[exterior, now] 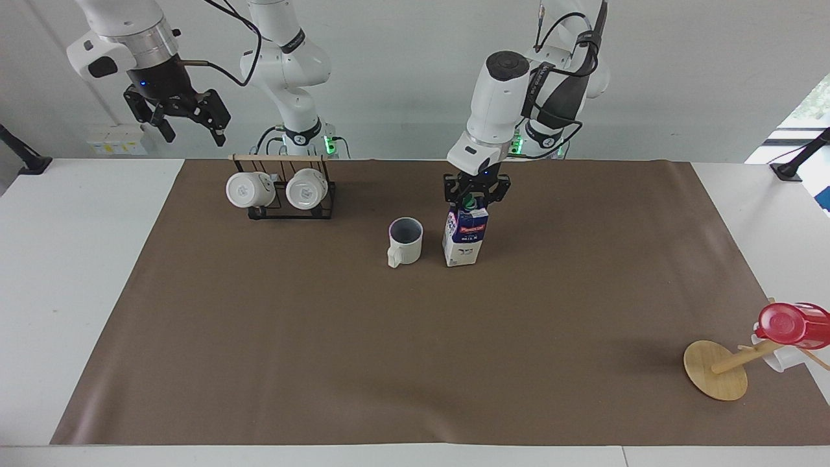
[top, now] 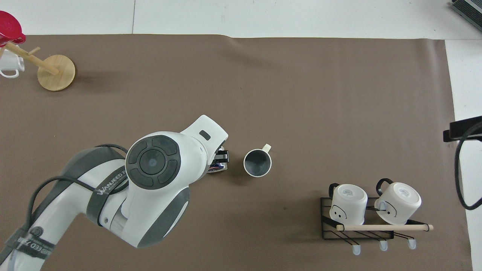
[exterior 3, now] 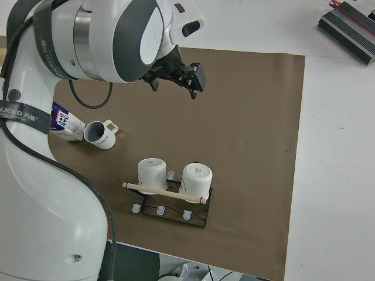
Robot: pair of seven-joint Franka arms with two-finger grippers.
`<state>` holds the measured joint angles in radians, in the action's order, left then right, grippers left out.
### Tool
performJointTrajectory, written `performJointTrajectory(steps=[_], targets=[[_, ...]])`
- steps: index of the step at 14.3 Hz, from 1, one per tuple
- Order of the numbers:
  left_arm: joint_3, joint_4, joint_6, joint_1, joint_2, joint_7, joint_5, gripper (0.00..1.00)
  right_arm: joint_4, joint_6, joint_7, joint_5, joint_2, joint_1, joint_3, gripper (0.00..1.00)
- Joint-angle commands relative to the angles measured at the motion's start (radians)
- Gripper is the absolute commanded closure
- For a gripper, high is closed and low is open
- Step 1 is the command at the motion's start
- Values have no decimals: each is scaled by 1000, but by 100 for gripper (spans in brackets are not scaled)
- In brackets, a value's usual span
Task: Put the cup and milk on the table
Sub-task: 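Carry the milk carton with the left gripper beside the black mug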
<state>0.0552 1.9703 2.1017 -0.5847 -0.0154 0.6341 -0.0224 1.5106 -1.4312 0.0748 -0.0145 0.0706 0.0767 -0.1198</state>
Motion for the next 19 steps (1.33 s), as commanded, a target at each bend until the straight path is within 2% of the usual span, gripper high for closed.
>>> performJointTrajectory(steps=[1, 4, 6, 10, 13, 16, 19], targets=[[-17, 1, -5, -23, -1, 16, -1, 24, 25, -14, 2, 1, 20, 0, 0, 0], [-17, 1, -6, -23, -1, 16, -1, 7, 28, -17, 2, 1, 23, 0, 2, 0], [-17, -1, -9, -24, -1, 16, -1, 0, 30, -18, 3, 1, 23, -2, 2, 0], [-18, -36, -52, -26, 2, 29, 2, 0, 20, -18, 39, 4, 17, 0, 2, 0], [-17, -141, -185, -14, 2, 29, 1, 0, 28, -20, 45, 4, 21, 0, 3, 0], [-29, -188, -276, -7, 26, 27, 7, 0, 27, -18, 42, 1, 21, 0, 2, 0], [-35, -223, -373, 77, 57, 6, 15, 0, 26, -12, 43, 2, 21, 0, 2, 0]])
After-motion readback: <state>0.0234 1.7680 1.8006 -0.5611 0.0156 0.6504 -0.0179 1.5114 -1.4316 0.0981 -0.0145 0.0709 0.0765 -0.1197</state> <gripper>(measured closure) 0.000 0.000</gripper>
